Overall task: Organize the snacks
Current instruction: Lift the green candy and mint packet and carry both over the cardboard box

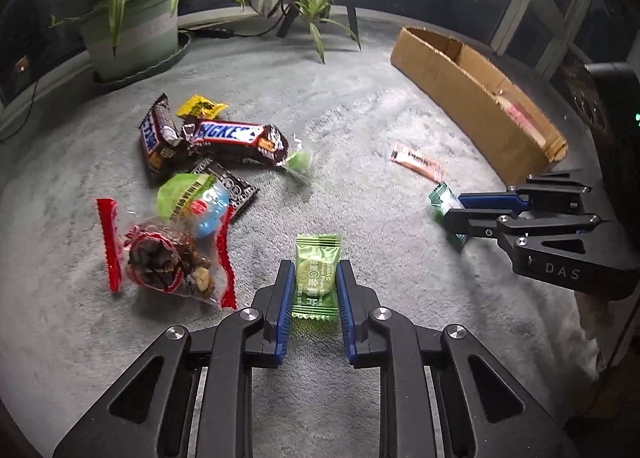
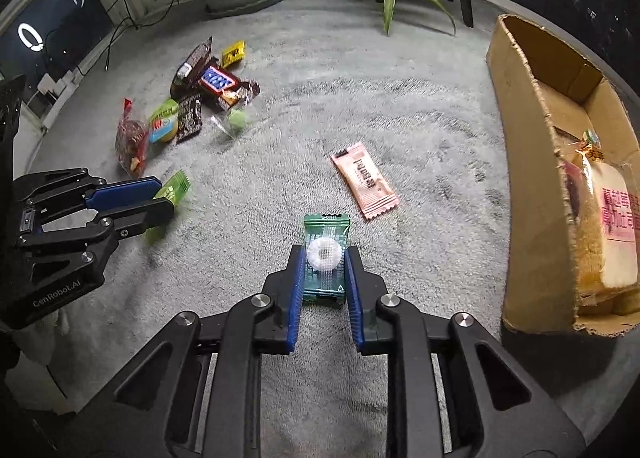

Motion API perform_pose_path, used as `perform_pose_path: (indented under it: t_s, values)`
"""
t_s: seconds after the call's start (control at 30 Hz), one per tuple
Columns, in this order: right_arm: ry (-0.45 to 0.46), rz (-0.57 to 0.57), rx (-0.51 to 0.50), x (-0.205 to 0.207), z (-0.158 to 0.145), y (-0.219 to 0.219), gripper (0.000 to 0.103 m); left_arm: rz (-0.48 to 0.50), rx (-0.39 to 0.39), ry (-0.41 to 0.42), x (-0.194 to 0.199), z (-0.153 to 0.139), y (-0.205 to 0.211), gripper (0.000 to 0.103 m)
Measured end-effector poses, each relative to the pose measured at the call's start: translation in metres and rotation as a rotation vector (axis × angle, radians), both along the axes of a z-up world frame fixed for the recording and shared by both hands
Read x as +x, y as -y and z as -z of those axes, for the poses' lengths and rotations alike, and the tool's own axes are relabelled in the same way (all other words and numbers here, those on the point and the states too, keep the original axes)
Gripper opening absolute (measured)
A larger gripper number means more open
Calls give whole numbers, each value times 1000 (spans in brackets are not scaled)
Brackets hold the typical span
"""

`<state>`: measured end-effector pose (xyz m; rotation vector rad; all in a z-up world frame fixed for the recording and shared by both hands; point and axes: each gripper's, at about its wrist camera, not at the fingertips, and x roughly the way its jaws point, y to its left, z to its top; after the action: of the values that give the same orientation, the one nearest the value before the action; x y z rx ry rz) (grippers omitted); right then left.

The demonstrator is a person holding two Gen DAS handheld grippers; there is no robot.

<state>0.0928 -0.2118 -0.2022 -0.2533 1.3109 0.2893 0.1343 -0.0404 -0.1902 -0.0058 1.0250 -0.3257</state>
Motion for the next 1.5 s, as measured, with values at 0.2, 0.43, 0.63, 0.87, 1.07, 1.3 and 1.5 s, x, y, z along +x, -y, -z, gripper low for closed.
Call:
perform_pose_path:
  t_s: [0.2, 0.43, 0.63, 0.87, 1.07, 1.3, 1.5]
  values:
    - [42, 16, 35, 3, -23, 11, 20, -16, -28, 27, 3, -15, 1, 19]
    - [102, 43, 68, 11, -53, 34, 20, -6, -62, 75, 12, -37, 21, 19]
    - [157, 75, 77, 27, -80, 65, 20, 10, -95, 112, 26, -55, 47, 19]
    - [206, 108, 51, 54, -102, 107, 20, 23, -120, 150, 44, -69, 84, 19]
    - [223, 145, 37, 77, -111, 146, 20, 47, -127, 170, 62, -76, 124, 19]
    - [230, 165, 18, 100, -110, 179, 20, 70, -115, 184, 89, -82, 162, 19]
    - [214, 177, 21, 117, -100, 197, 20, 74, -100, 172, 110, -79, 189, 19]
